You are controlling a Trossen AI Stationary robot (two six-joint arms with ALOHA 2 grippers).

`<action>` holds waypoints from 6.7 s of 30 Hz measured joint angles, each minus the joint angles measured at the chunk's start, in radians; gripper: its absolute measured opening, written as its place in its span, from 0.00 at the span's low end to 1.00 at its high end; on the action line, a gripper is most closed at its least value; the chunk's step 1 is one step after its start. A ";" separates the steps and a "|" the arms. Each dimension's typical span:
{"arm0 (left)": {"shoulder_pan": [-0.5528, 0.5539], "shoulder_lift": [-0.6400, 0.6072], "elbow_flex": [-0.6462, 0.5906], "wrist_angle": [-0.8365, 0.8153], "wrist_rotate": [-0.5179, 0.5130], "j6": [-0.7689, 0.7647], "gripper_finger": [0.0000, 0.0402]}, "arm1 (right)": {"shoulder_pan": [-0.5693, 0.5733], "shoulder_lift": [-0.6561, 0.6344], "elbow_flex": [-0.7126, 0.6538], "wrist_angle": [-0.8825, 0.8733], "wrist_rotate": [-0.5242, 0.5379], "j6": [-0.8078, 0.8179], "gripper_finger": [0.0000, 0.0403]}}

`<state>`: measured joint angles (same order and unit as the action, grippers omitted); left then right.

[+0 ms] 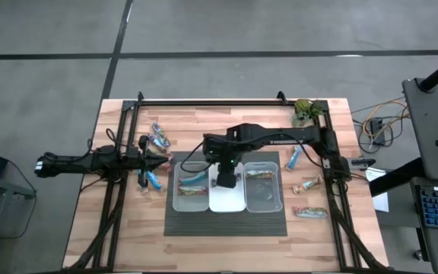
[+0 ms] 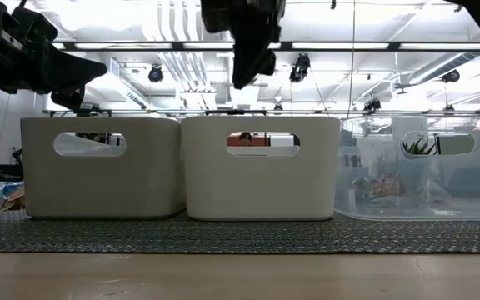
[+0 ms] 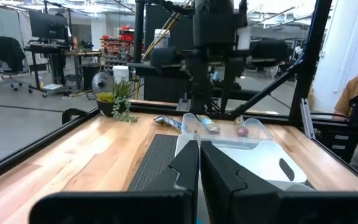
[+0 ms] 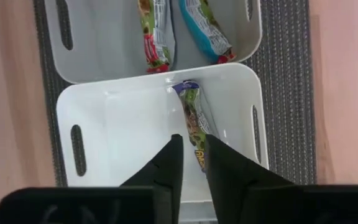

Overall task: Pick and place Granola Bars by type
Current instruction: Put the yellow granola bar into the transparent bin

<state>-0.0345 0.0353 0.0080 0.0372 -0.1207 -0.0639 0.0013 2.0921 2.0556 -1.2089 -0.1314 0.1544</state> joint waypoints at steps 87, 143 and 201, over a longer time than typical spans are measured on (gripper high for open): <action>0.000 0.000 0.000 0.000 0.000 0.000 0.00 | -0.515 -0.871 -1.221 -0.016 0.066 0.833 0.02; 0.000 0.000 0.000 0.000 0.000 0.000 0.00 | -0.479 -0.825 -1.304 0.133 0.165 1.453 0.38; 0.000 0.000 0.000 0.000 0.000 0.000 0.00 | -0.479 -0.816 -1.529 0.478 0.195 1.412 0.28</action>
<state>-0.0345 0.0353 0.0082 0.0372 -0.1207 -0.0642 -0.4778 1.2766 0.5266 -0.7308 0.0631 1.5659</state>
